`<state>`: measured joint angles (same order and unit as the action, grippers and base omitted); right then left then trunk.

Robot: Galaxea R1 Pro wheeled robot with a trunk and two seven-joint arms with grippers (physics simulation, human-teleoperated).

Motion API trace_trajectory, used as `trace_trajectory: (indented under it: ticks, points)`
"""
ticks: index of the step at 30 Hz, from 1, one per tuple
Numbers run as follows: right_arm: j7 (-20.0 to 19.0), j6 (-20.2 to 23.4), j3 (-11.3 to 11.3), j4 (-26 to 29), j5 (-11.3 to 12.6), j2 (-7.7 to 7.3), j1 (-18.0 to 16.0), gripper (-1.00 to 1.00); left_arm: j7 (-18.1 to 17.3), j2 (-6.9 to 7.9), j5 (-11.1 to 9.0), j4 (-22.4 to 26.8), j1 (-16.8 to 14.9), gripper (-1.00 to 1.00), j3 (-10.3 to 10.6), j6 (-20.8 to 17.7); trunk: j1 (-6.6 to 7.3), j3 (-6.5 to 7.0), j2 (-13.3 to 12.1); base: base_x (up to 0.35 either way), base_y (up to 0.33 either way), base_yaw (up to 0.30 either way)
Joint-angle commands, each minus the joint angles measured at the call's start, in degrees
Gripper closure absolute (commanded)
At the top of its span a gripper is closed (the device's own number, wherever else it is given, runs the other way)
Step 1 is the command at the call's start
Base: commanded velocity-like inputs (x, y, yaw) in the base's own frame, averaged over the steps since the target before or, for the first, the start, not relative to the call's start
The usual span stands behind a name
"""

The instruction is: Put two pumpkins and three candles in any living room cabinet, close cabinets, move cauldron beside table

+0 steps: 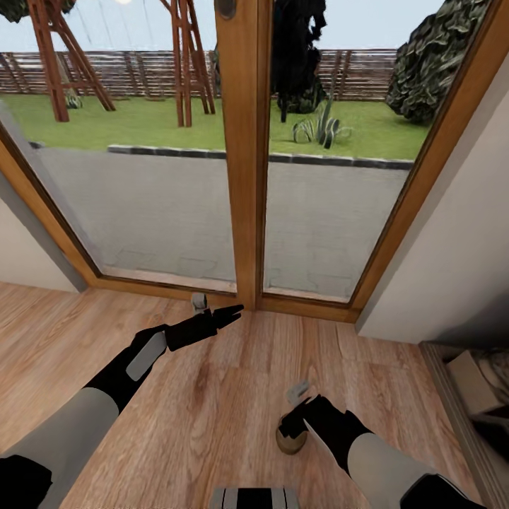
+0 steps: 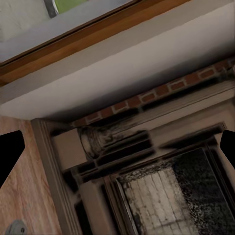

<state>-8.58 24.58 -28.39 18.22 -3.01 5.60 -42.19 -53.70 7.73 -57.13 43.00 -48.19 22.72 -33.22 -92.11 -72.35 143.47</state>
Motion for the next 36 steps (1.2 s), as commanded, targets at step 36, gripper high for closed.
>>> trace_trajectory:
  ticks: [36]
  points:
    - [4.5,-1.8,0.3,3.3,0.1,-0.17,0.0,-1.0,0.0,0.0,0.1,0.0,0.0,-1.0,0.0,0.0,-0.85,-7.31,0.4,0.0,0.0,0.0]
